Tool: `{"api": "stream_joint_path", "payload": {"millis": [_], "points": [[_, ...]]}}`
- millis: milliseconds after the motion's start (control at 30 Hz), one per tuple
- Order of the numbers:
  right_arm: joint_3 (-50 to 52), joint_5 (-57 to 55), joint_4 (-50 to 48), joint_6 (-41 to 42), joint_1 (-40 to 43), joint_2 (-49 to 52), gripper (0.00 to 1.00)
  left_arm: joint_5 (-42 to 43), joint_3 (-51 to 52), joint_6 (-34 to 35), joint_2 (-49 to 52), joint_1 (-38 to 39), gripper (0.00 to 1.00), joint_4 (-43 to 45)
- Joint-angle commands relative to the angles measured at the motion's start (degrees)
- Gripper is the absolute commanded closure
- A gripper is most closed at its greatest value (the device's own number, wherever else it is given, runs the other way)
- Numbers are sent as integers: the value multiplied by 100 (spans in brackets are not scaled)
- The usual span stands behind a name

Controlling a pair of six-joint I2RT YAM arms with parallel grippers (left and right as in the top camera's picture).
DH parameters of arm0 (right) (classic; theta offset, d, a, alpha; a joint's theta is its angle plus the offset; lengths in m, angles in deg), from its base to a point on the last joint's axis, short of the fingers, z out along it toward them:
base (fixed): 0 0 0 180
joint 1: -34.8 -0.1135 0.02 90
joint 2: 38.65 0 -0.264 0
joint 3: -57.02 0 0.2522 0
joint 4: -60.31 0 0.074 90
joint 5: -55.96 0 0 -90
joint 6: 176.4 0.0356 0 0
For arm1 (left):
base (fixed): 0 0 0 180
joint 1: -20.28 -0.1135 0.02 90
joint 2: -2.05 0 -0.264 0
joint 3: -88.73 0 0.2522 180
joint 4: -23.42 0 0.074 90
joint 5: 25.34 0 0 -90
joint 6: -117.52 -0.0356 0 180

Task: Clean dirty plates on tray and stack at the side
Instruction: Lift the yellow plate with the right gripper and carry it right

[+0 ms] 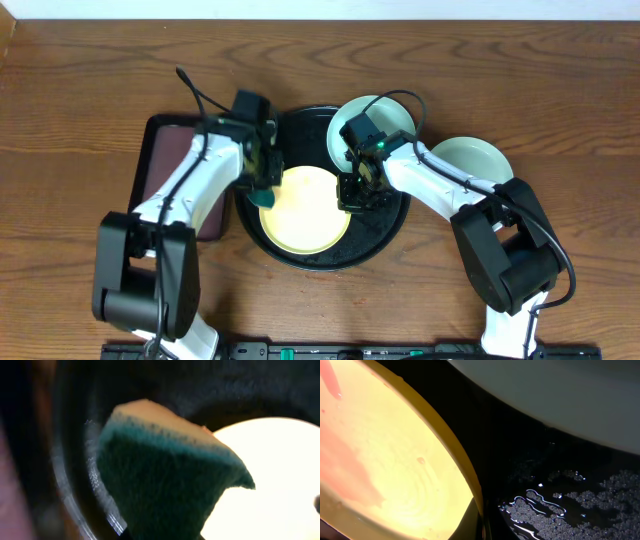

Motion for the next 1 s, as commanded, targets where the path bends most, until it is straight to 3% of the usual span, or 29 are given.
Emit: {"api": "stream_joint_path", "payload": {"millis": [0,200,367,400,433,467,733,967], "points": [[-79,-37,-28,-50,17,114,99,-254,-503,273,-330,-35,92,-304],[-79,-42,-22,-50,17,160,97,-498,-498,378,-341,-35,92,-317],[-79,-35,-26,-28,17,225,83,-592,-470,376,-219,-31,92,-313],[-79,-33,-26,-28,17,232,83,-592,-455,374,-205,-22,92,-315],[-79,-15,-26,-28,17,232,94,-590,-439,374,-203,-22,92,-315],[-79,2,-31,-37,17,232,99,-590,-424,374,-199,-24,92,-315],[-291,116,214,-483,17,76,99,-592,-374,374,-197,-24,92,-313],[-306,-1499,778,-649,-149,-1012,99,-586,-374,374,-197,-24,92,-310]]}}
